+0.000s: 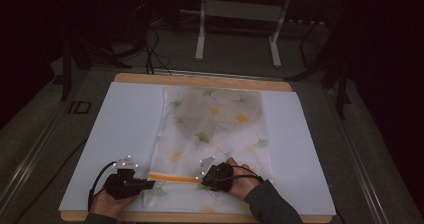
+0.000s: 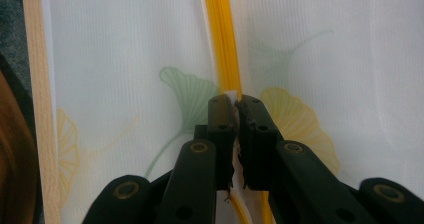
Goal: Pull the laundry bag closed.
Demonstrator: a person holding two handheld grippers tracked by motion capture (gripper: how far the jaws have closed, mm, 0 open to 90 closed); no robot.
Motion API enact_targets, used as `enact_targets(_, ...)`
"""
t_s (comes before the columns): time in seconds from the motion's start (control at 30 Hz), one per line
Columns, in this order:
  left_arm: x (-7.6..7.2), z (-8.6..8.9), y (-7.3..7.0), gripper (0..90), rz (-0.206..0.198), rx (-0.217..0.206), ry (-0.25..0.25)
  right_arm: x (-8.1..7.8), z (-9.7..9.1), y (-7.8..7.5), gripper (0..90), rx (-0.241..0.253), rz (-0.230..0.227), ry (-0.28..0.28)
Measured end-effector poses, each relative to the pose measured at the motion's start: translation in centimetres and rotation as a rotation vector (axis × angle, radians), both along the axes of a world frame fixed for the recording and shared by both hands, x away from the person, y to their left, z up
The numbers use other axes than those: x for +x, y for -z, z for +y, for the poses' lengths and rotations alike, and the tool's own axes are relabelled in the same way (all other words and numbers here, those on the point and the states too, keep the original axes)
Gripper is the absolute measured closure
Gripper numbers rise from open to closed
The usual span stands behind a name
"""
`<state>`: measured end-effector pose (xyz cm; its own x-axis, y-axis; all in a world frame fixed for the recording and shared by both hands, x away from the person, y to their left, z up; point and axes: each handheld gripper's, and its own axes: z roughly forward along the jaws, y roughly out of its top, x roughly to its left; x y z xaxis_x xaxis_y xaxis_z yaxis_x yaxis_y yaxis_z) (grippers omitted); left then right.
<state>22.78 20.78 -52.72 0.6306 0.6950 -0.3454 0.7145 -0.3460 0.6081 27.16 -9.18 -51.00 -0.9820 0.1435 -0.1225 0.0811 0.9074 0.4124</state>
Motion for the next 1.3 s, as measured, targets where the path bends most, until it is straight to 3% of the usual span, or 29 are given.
enact_targets(1.3,0.0,0.2,-0.1,88.0,-0.002,-0.006,-0.004,0.2,-2.0,-0.3,84.7,-0.029,0.002,0.007)
